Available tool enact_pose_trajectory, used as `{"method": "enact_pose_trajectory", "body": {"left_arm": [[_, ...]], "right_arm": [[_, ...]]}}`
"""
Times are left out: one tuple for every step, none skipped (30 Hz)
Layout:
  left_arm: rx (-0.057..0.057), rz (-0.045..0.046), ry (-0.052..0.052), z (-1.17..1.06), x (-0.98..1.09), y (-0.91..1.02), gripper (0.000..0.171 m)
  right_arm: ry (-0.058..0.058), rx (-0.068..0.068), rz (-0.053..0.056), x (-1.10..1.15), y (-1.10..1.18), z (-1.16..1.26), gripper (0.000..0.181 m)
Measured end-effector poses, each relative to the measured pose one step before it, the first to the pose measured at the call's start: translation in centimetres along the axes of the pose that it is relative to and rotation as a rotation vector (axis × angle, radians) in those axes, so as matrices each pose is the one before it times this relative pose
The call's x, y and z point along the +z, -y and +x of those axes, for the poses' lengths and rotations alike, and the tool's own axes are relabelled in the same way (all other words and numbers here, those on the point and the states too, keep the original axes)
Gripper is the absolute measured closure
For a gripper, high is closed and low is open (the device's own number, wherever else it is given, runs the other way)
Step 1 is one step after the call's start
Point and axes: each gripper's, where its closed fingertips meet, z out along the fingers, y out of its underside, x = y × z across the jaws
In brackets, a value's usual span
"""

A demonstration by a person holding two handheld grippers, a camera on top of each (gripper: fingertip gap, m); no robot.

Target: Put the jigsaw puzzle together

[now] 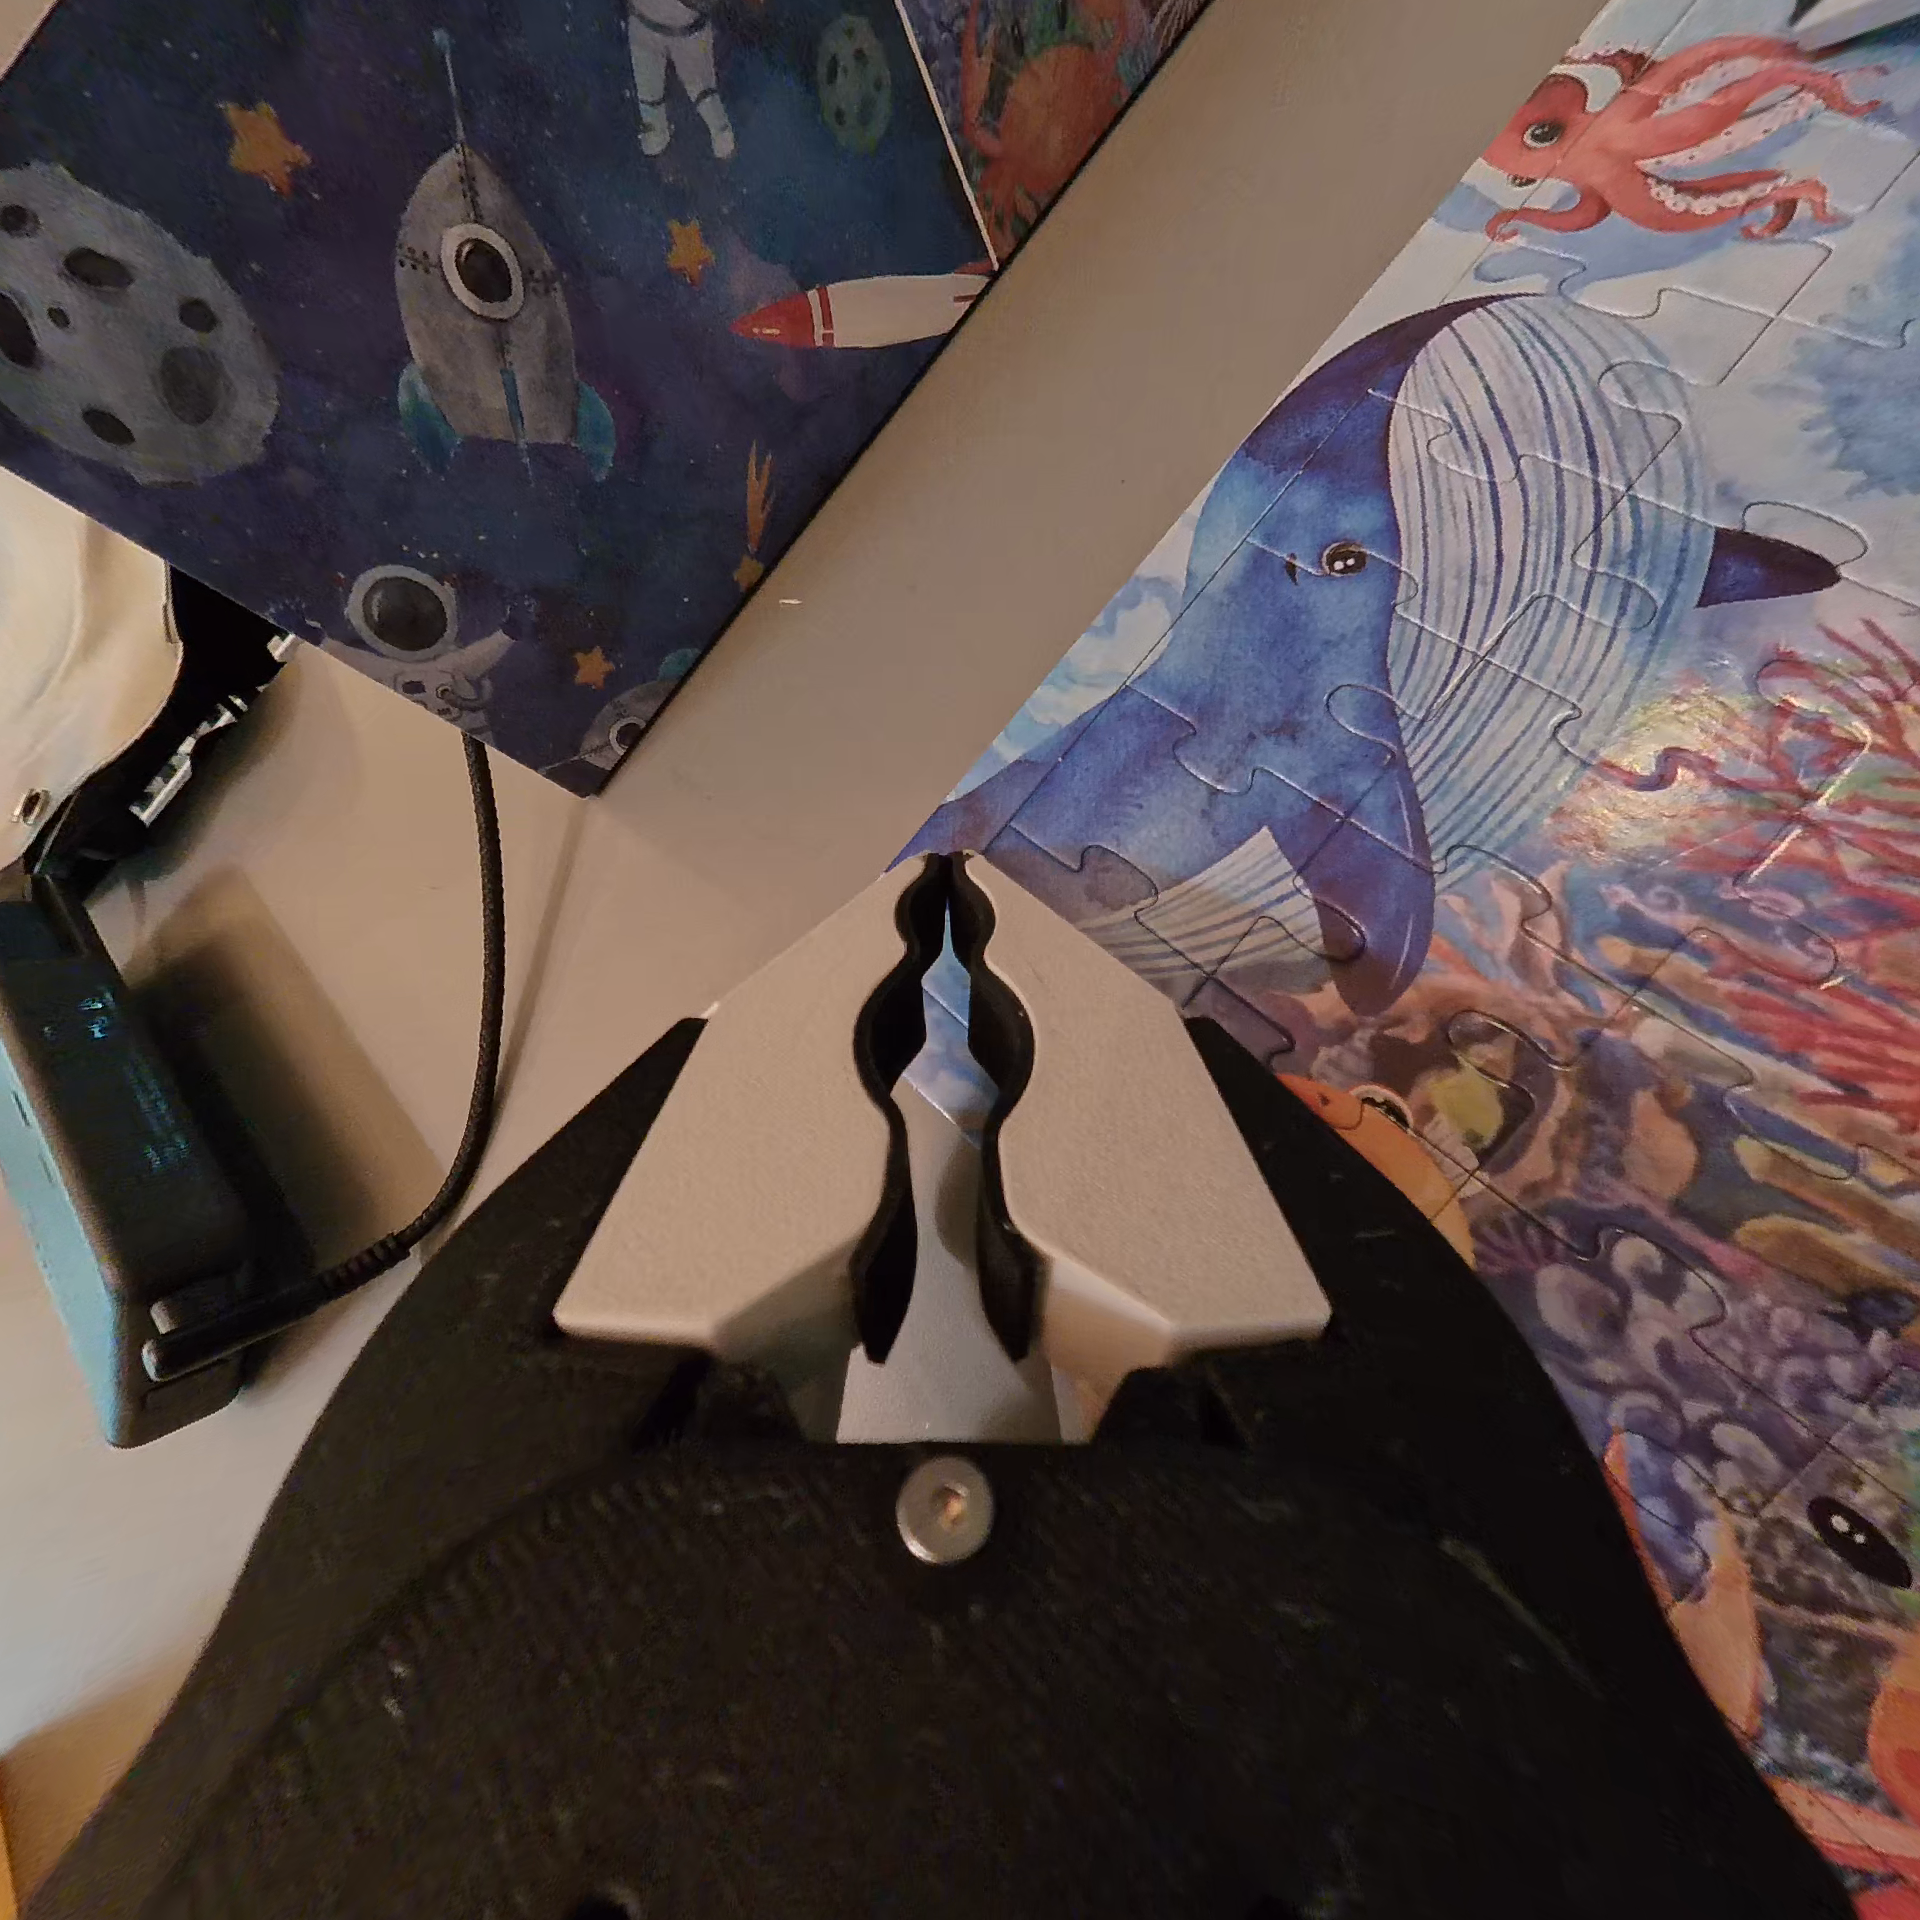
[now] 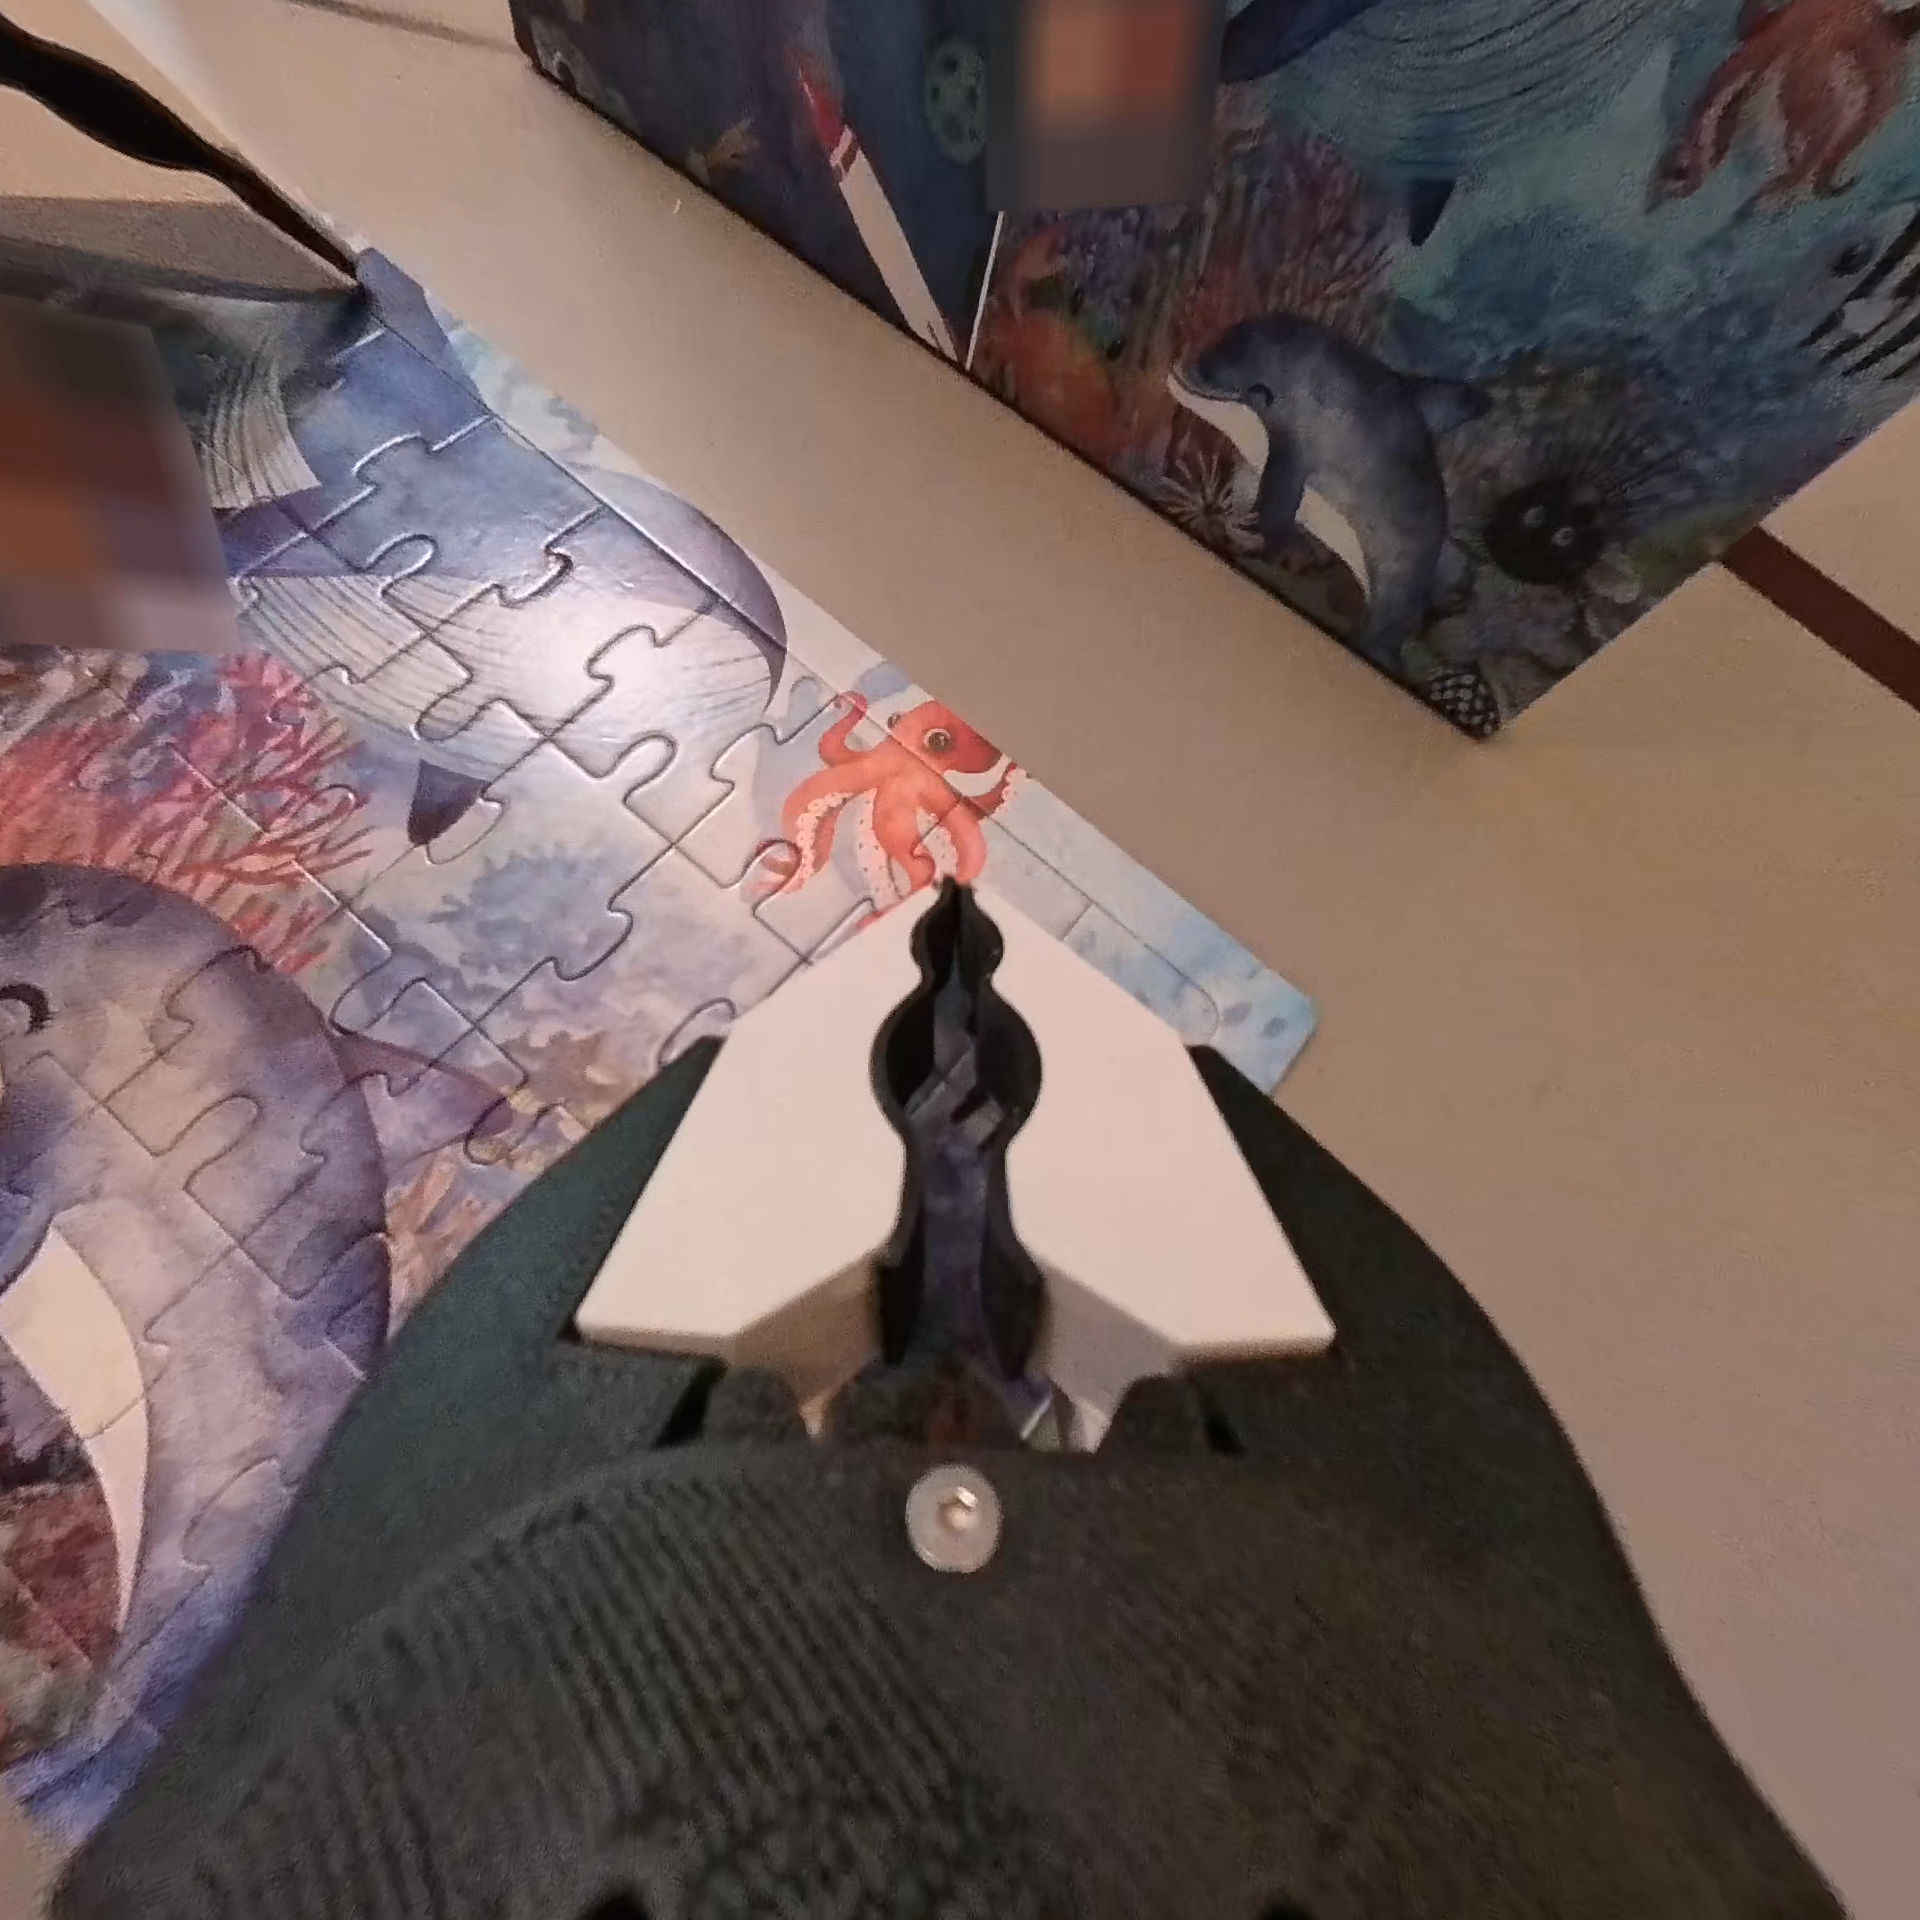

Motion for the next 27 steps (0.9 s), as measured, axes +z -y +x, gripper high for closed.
{"method": "enact_pose_trajectory", "body": {"left_arm": [[0.0010, -0.00008, 0.0010, 0.002, -0.001, -0.006, 0.171], [0.0011, -0.00003, 0.0010, 0.007, 0.004, 0.002, 0.171], [0.0014, 0.00002, 0.0011, -0.005, -0.007, 0.003, 0.171], [0.0030, 0.00043, 0.0012, -0.008, 0.007, 0.009, 0.171], [0.0025, 0.00020, 0.0014, 0.004, 0.006, -0.003, 0.171], [0.0019, 0.00012, 0.0014, -0.006, -0.002, 0.011, 0.171], [0.0014, -0.00003, 0.0013, 0.004, -0.007, -0.007, 0.171], [0.0012, -0.00005, 0.0012, -0.008, 0.005, -0.003, 0.171], [0.0011, -0.00004, 0.0010, 0.003, -0.001, -0.005, 0.171], [0.0007, -0.00003, 0.0007, -0.001, -0.002, 0.005, 0.171], [0.0005, -0.00003, 0.0005, 0.002, -0.002, 0.005, 0.171], [0.0006, -0.00001, 0.0006, -0.004, -0.006, -0.002, 0.171], [0.0006, -0.00002, 0.0006, 0.003, 0.005, -0.002, 0.171], [0.0006, -0.00004, 0.0005, -0.006, 0.004, 0.007, 0.171], [0.0004, 0.00001, 0.0004, 0.000, -0.006, -0.002, 0.171], [0.0005, -0.00004, 0.0005, 0.004, -0.002, 0.004, 0.171], [0.0005, 0.00000, 0.0005, -0.007, 0.007, -0.007, 0.171], [0.0006, 0.00000, 0.0006, 0.001, -0.001, 0.005, 0.171], [0.0009, -0.00007, 0.0009, 0.002, -0.008, 0.002, 0.171], [0.0008, 0.00000, 0.0008, -0.001, 0.005, -0.002, 0.171], [0.0009, -0.00001, 0.0009, 0.002, -0.007, 0.003, 0.171], [0.0010, -0.00003, 0.0009, -0.003, 0.005, -0.002, 0.171], [0.0006, 0.00001, 0.0006, -0.004, -0.006, -0.002, 0.171], [0.0005, -0.00001, 0.0005, 0.002, -0.001, 0.005, 0.171], [0.0004, 0.00000, 0.0004, 0.003, 0.001, -0.009, 0.171], [0.0002, 0.00001, 0.0002, 0.002, 0.005, 0.007, 0.171], [0.0001, -0.00003, 0.0001, -0.001, 0.000, 0.000, 0.171]], "right_arm": [[0.0048, 0.0054, 0.0016, -0.073, 0.042, 0.000, 0.181], [-0.0047, 0.0020, 0.0023, -0.087, 0.081, 0.115, 0.181], [-0.0079, -0.0039, 0.0110, -0.094, 0.171, 0.110, 0.181], [-0.0028, -0.0045, 0.0017, -0.012, 0.024, 0.025, 0.181], [0.0039, -0.0018, -0.0175, 0.134, -0.288, -0.051, 0.181], [0.0025, 0.0020, -0.0027, 0.044, -0.066, -0.026, 0.181], [-0.0011, 0.0020, 0.0048, -0.070, 0.080, 0.024, 0.181], [-0.0051, -0.0017, 0.0040, -0.059, 0.078, 0.058, 0.181], [-0.0021, -0.0030, -0.0001, 0.003, 0.022, 0.004, 0.181], [0.0012, 0.0011, -0.0054, 0.086, -0.055, -0.071, 0.181], [0.0007, 0.0024, 0.0078, 0.055, 0.135, -0.108, 0.181], [0.0071, -0.0025, 0.0241, -0.043, 0.417, -0.285, 0.181], [0.0123, -0.0046, 0.0192, -0.069, 0.426, -0.378, 0.181], [0.0109, -0.0044, -0.0001, 0.028, 0.154, -0.344, 0.181], [0.0091, -0.0053, -0.0204, 0.194, -0.235, -0.279, 0.181], [0.0023, -0.0057, -0.0248, 0.266, -0.400, -0.151, 0.181], [-0.0071, -0.0068, 0.0060, 0.012, 0.038, 0.010, 0.181], [-0.0111, -0.0063, 0.0104, -0.145, 0.186, 0.120, 0.181], [-0.0107, -0.0040, 0.0061, -0.158, 0.169, 0.169, 0.181], [-0.0060, -0.0004, 0.0077, -0.161, 0.171, 0.136, 0.181], [-0.0049, 0.0027, 0.0051, -0.127, 0.096, 0.124, 0.181], [-0.0076, 0.0017, 0.0023, -0.080, 0.000, 0.205, 0.181], [-0.0079, -0.0002, 0.0001, -0.053, -0.060, 0.213, 0.181], [-0.0054, 0.0007, -0.0034, -0.006, -0.108, 0.191, 0.181], [0.0015, 0.0036, -0.0081, 0.057, -0.192, 0.093, 0.181], [0.0091, 0.0071, -0.0160, 0.159, -0.342, -0.020, 0.181], [0.0101, 0.0098, -0.0178, 0.189, -0.366, -0.047, 0.181]]}}
